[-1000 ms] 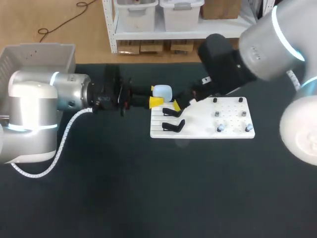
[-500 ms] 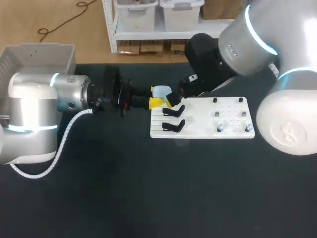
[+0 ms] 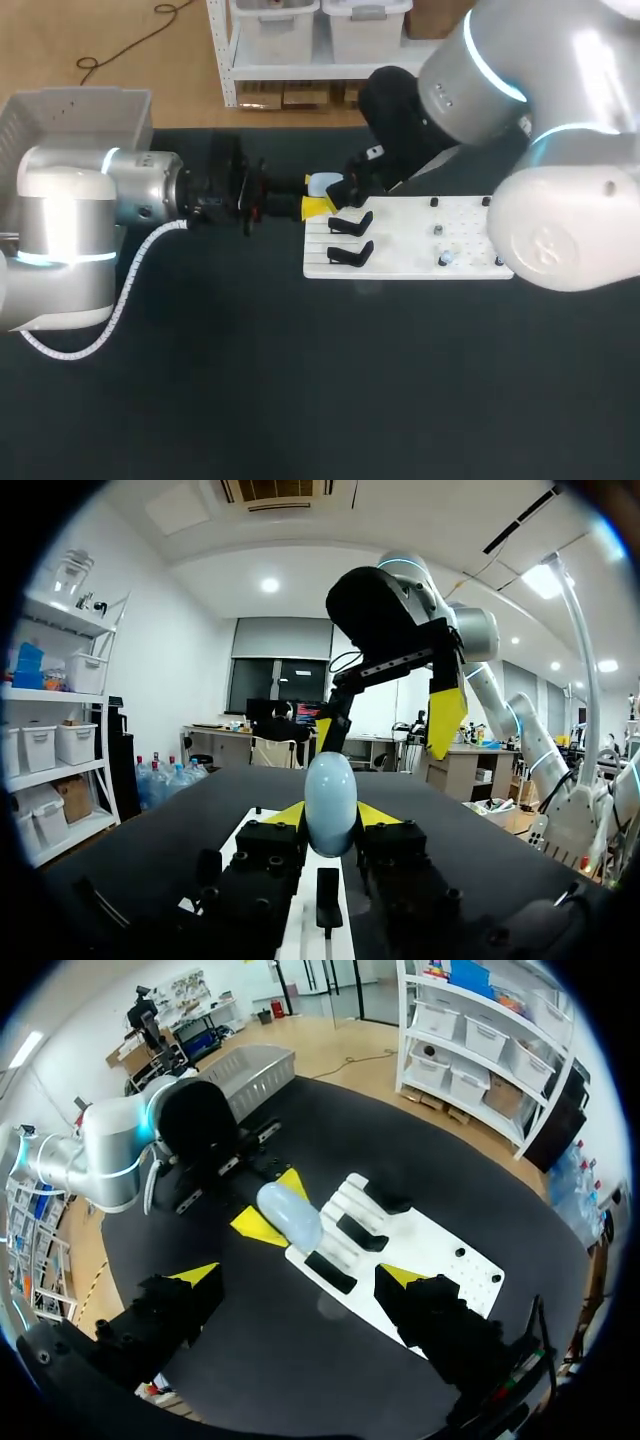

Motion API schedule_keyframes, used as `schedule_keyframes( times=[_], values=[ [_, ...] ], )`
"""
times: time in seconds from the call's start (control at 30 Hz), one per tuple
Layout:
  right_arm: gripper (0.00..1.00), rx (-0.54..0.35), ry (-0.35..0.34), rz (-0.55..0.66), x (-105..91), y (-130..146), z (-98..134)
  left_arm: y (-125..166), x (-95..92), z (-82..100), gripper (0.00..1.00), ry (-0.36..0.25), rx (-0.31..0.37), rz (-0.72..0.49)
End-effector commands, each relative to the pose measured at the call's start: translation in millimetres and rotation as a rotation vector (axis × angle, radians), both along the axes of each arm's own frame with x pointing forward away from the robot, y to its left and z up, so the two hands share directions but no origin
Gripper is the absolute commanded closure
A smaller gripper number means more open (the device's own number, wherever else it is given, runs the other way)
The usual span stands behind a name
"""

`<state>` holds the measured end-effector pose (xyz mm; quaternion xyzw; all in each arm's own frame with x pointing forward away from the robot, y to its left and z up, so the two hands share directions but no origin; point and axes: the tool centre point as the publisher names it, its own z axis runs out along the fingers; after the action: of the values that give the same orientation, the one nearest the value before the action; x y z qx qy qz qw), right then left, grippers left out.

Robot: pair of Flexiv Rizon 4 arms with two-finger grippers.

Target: Pick up each earbud case from the left stands, insert the matching earbuds, close the lid, and place the case in the box.

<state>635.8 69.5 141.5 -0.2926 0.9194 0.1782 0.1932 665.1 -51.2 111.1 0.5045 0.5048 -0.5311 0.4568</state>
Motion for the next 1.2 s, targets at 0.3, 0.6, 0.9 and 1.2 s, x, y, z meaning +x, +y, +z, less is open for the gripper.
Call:
schedule_keyframes(
  times=[0.3,0.6,0.9,1.2],
  values=[
    [0.00,-0.010,0.017,-0.012,14.7,3,-10,0,-0.6,-0.7,1.00,-0.001,-0.001,0.002],
    [0.00,-0.008,0.022,-0.034,21.4,0,-14,0,-0.6,-0.7,1.00,-0.001,-0.001,0.002],
    [0.00,-0.009,0.031,-0.044,25.5,-1,-17,0,-0.6,-0.7,1.00,-0.001,-0.001,0.002],
    [0.00,-0.005,0.028,-0.052,28.7,-2,-15,0,-0.6,-0.7,1.00,-0.001,-0.001,0.002]
  ],
)
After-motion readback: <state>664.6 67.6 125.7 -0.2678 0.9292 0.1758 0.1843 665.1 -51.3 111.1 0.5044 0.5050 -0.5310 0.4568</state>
